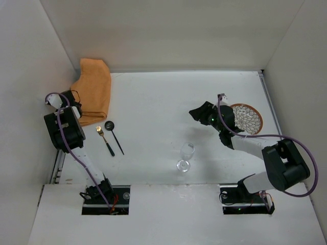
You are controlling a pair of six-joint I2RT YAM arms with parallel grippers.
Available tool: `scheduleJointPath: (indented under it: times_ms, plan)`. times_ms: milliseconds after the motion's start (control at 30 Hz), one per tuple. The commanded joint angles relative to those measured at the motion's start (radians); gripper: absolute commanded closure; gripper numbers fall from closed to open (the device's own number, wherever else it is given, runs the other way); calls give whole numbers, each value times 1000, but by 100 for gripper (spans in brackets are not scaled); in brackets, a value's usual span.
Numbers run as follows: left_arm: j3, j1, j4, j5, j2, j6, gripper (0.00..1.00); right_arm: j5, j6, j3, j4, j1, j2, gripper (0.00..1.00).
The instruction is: Set the dinner table for one person
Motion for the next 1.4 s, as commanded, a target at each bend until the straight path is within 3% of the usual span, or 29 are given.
scheduleJointPath:
  times_ms: [0,167,233,300,467,633,767,1000,1200,1367]
  plan:
    - [57,-11,65,18,33,-8,62,-61,1,49,91,26,13,44]
    - [78,-31,65,-9,24,4,79,-116,17,54,128,43,28,44]
    - [84,-33,63,-24,7,18,81,-126,23,52,148,43,39,44]
    - [109,-39,59,-24,7,49,74,-142,38,51,157,43,53,45]
    - [112,-44,67,-42,51,73,46,-167,58,43,177,30,56,45]
    - [115,-40,91,-53,85,72,43,-175,60,41,180,26,56,45]
    - [147,-36,113,-53,109,84,53,-179,60,55,185,32,89,45]
    - [153,-42,123,-78,77,109,90,-202,67,89,188,43,163,45]
    - [124,-97,132,-49,-13,121,100,-215,84,86,206,43,171,45]
    - [94,-221,206,-15,-38,106,100,-209,90,55,227,35,120,45]
